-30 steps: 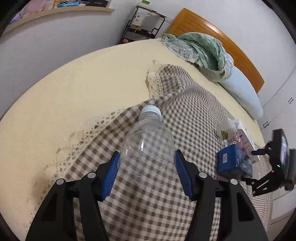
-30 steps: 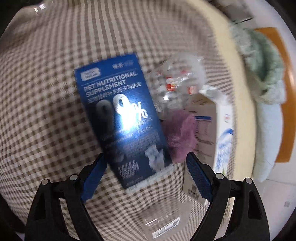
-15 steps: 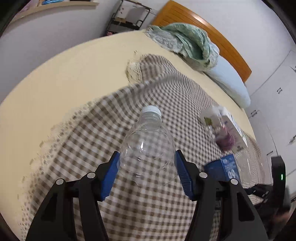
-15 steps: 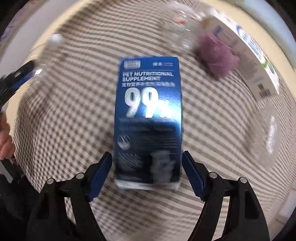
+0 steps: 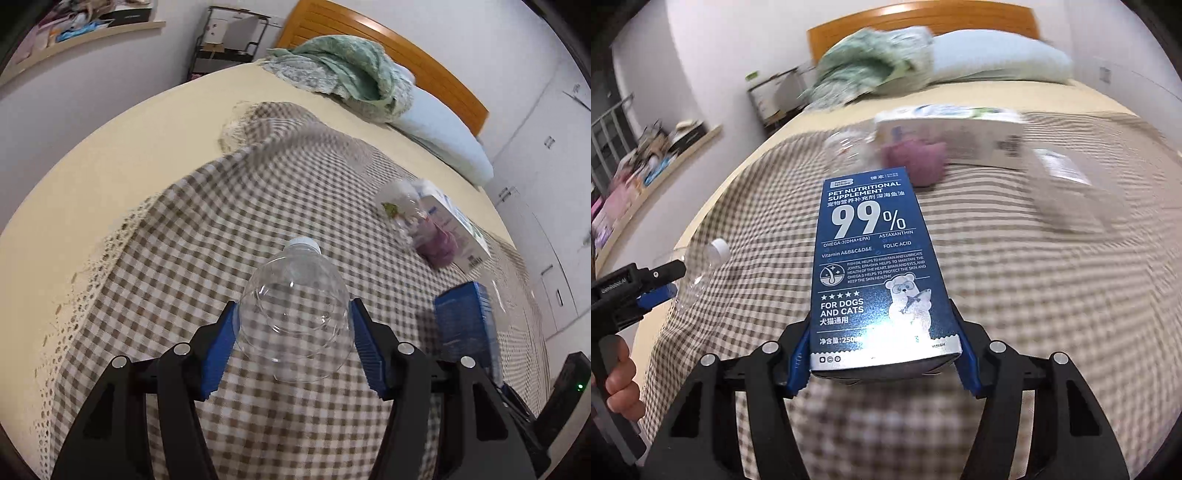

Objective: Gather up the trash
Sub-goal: 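Carry the bottle in the left tool while the right tool carries the carton to the wastebasket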

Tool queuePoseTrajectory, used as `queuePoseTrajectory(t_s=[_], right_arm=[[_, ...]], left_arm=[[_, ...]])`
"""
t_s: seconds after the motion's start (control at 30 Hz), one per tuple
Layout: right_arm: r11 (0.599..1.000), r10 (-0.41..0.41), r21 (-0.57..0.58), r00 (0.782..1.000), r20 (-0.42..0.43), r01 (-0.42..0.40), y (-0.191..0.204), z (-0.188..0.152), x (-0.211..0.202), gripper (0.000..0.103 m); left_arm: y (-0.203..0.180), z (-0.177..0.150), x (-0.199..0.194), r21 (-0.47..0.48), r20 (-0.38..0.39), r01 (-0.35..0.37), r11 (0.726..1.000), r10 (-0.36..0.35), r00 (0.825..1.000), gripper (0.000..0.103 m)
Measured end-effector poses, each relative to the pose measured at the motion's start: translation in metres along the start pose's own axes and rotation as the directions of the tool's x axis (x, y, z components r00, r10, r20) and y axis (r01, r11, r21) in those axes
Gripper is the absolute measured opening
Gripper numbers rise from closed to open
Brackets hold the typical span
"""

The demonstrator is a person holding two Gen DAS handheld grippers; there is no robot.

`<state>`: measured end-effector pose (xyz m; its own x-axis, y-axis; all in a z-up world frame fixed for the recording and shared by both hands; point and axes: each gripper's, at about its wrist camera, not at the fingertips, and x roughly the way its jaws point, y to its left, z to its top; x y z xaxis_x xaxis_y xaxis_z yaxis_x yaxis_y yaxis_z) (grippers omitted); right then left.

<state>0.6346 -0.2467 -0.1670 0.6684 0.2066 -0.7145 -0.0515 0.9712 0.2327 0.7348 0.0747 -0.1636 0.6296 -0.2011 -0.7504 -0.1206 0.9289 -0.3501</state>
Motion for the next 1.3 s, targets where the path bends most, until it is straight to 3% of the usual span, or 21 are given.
queuePoseTrajectory(t_s=[0.2,0.4,0.57,0.7,0.8,0.87,0.97,1.03,1.13,1.23,1.3], right_arm=[[0.992,-0.110,0.068,0.992,0.058,0.106,-0.060,-0.018,-0.077,0.060],[0.945,-0.301,0.159,0.950,0.085,0.285,-0.156,-0.073,-0.189,0.061],[0.853,-0.469,0.272,0.883,0.028,0.445,-0.226,-0.156,-0.286,0.061],[0.773,-0.512,0.361,0.849,-0.132,0.522,-0.287,-0.247,-0.322,0.061],[0.723,-0.470,0.425,0.839,-0.274,0.544,-0.330,-0.321,-0.312,0.061],[0.703,-0.401,0.462,0.838,-0.371,0.541,-0.356,-0.366,-0.293,0.061],[0.683,-0.267,0.513,0.831,-0.488,0.520,-0.388,-0.419,-0.249,0.061],[0.669,-0.203,0.546,0.830,-0.519,0.504,-0.407,-0.442,-0.220,0.061],[0.661,-0.163,0.538,0.801,-0.577,0.523,-0.430,-0.452,-0.176,0.061],[0.650,-0.123,0.539,0.774,-0.621,0.536,-0.446,-0.465,-0.135,0.061],[0.670,-0.144,0.450,0.698,-0.702,0.591,-0.454,-0.480,-0.097,0.063]], left_arm=[[-0.033,-0.018,-0.002,0.084,-0.020,0.014,0.996,-0.013,1.000,0.058],[-0.071,-0.044,-0.014,0.208,-0.017,0.035,0.978,-0.032,0.999,0.058],[-0.117,-0.070,-0.020,0.312,-0.038,0.072,0.947,-0.063,0.997,0.058],[-0.165,-0.099,-0.042,0.384,-0.064,0.171,0.907,-0.159,0.985,0.058],[-0.209,-0.135,-0.064,0.414,-0.152,0.316,0.854,-0.277,0.949,0.058],[-0.243,-0.169,-0.079,0.441,-0.219,0.402,0.803,-0.338,0.915,0.058],[-0.286,-0.224,-0.091,0.483,-0.326,0.487,0.727,-0.367,0.871,0.058],[-0.313,-0.267,-0.094,0.523,-0.386,0.510,0.683,-0.343,0.856,0.058],[-0.340,-0.313,-0.085,0.542,-0.458,0.526,0.656,-0.294,0.839,0.058],[-0.355,-0.344,-0.067,0.521,-0.520,0.532,0.668,-0.245,0.818,0.058],[-0.368,-0.365,-0.056,0.522,-0.554,0.531,0.668,-0.208,0.806,0.058]])
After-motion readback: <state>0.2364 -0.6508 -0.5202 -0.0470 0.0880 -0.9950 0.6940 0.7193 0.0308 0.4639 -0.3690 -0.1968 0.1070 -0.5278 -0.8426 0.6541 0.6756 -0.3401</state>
